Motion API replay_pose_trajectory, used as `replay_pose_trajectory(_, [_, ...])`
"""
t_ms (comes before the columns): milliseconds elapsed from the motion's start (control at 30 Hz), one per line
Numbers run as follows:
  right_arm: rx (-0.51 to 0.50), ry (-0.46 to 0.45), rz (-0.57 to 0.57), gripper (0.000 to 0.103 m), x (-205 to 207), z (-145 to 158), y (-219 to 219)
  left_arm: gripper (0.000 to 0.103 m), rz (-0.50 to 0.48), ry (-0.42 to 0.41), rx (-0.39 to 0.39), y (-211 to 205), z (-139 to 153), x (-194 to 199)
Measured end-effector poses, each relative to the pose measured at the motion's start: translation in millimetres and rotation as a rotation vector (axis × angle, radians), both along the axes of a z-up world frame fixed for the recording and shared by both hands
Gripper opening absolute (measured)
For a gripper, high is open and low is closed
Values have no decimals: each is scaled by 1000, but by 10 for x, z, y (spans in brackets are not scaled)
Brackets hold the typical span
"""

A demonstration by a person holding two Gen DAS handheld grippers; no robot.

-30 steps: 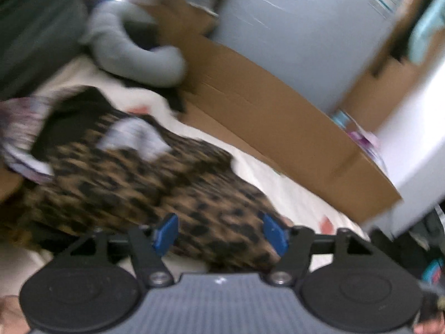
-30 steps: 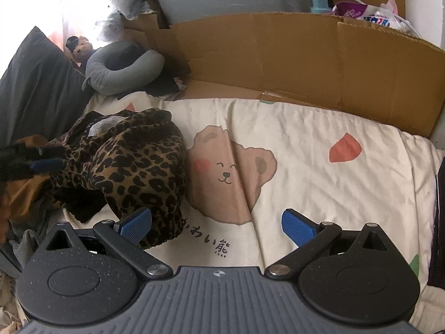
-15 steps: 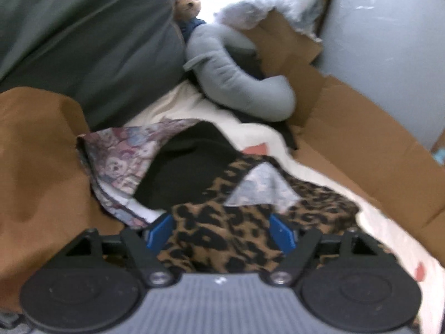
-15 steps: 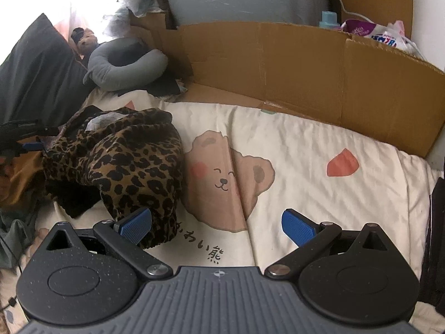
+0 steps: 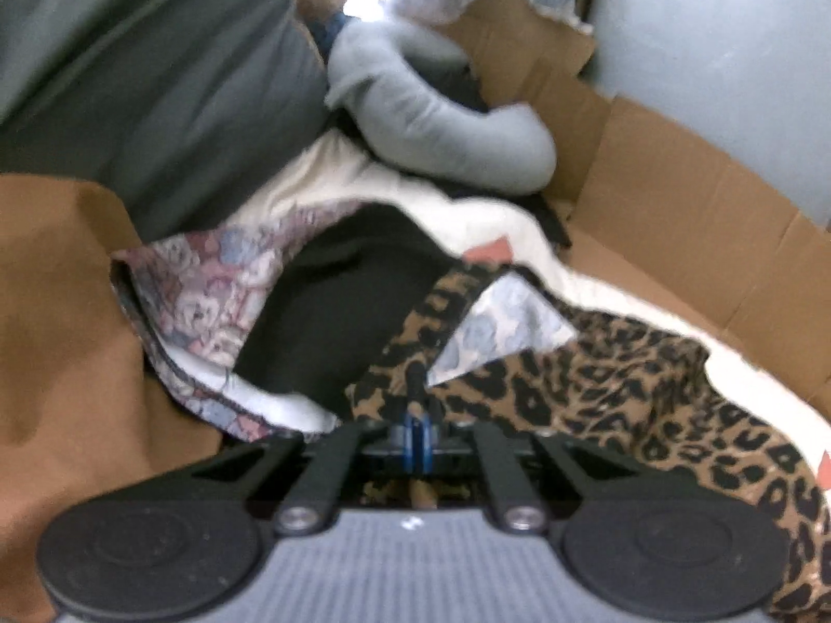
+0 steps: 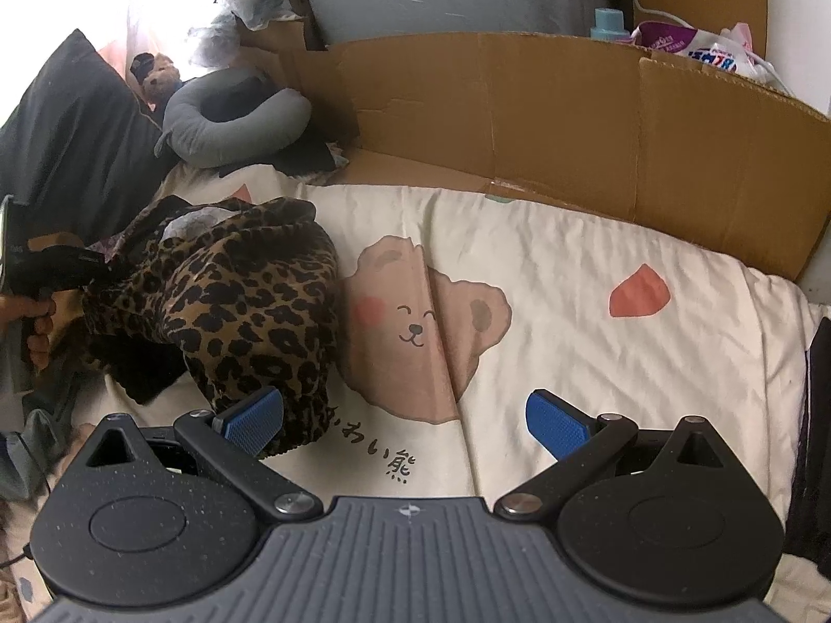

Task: Fold clothes
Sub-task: 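Lift the leopard-print garment out of the pile with the left tool, then grasp the leopard-print garment with the right tool while the left tool holds it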

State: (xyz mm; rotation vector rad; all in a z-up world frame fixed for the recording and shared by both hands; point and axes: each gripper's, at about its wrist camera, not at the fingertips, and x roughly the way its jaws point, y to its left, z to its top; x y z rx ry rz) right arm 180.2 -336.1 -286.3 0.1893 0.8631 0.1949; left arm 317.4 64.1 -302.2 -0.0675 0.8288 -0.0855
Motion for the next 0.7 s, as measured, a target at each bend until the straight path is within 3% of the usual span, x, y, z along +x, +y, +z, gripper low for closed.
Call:
replay_pose_trajectory(267, [29, 6, 1, 102, 3, 5, -19, 4, -153, -92, -91, -284, 335, -401])
replay_pose_trajectory(467, [44, 4, 8, 102, 10, 39, -10, 4, -280, -74, -190, -557, 434, -666])
replay_pose_trajectory(700, [67, 3, 30, 102, 7, 69, 35, 4, -394, 6, -274, -814, 340, -950])
